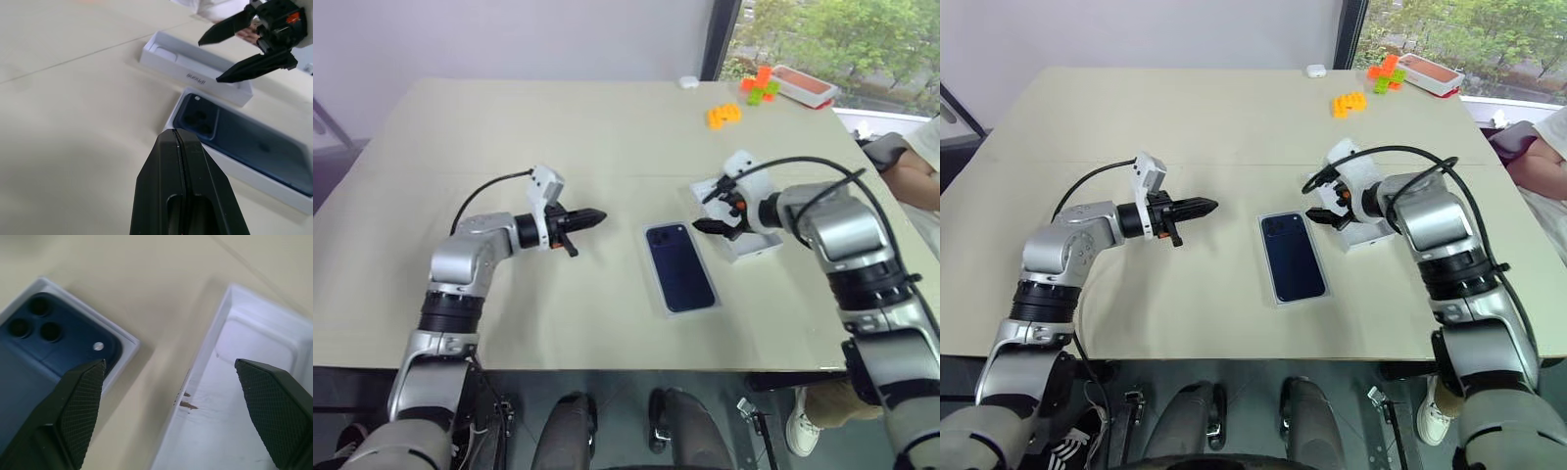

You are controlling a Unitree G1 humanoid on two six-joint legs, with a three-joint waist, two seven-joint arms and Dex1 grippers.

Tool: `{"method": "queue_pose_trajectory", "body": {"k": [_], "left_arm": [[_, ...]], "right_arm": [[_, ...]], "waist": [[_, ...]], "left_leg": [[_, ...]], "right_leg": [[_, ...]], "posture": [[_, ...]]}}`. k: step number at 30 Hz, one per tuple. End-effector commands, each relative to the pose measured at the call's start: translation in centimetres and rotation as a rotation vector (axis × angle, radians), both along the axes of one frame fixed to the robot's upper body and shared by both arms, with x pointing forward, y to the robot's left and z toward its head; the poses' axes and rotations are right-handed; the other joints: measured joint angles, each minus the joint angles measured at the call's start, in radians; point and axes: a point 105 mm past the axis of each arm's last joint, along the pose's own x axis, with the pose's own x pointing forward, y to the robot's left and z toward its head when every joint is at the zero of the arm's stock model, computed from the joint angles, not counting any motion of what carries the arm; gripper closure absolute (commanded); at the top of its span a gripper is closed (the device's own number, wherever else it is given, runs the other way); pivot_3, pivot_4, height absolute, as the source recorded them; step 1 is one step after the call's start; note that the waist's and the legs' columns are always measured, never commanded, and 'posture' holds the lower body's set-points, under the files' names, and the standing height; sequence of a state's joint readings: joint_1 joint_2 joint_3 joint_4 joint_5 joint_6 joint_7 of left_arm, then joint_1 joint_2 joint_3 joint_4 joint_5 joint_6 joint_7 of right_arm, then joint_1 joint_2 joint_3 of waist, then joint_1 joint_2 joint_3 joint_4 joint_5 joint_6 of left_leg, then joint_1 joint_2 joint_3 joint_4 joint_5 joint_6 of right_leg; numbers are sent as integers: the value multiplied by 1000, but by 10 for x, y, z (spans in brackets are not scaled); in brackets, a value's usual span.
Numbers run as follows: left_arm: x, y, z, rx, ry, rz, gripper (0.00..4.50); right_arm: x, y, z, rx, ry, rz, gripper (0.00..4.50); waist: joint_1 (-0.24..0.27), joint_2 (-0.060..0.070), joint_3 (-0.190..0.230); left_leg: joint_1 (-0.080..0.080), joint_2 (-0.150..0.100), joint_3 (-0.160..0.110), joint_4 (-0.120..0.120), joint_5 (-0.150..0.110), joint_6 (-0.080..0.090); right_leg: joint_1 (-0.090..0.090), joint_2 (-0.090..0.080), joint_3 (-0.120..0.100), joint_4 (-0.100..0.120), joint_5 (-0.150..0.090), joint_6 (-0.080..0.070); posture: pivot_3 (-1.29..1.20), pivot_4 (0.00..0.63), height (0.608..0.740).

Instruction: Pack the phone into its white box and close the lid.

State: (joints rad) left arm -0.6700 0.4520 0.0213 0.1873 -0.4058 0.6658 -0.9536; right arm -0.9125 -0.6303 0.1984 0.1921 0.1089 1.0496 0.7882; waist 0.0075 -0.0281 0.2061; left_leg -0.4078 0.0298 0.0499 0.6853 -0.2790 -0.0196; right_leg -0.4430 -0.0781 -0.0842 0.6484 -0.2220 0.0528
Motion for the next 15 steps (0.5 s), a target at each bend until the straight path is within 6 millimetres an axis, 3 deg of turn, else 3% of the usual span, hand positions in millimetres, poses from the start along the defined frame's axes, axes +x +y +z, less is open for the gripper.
{"method": "queue_pose_trajectory", "body": {"k": [1,6,12,15], "left_arm": [[0,2,14,-32,-44,11,4500],[-1,-1,11,-43,-39,15,4500],[-1,-7,8,-71,-33,30,4500],[-2,-10,5,-80,-31,36,4500]], "right_arm": [[8,3,37,121,25,-54,50],[10,-1,37,114,124,-71,50],[0,-14,7,4,265,-101,50],[2,-20,2,-6,284,-143,50]], "waist": [[-2,0,0],[1,0,0],[0,0,0],[-2,0,0]], "left_leg": [[0,0,0,0,0,0],[0,0,0,-1,0,0],[-1,-2,1,-1,0,1],[-1,-2,1,-1,0,1]], "right_leg": [[0,0,0,0,0,0],[0,0,-1,-1,0,0],[0,-1,0,-2,0,0],[0,-1,0,-1,0,0]], "posture": [[0,150,740],[0,150,740],[0,150,740],[0,150,740]]}}
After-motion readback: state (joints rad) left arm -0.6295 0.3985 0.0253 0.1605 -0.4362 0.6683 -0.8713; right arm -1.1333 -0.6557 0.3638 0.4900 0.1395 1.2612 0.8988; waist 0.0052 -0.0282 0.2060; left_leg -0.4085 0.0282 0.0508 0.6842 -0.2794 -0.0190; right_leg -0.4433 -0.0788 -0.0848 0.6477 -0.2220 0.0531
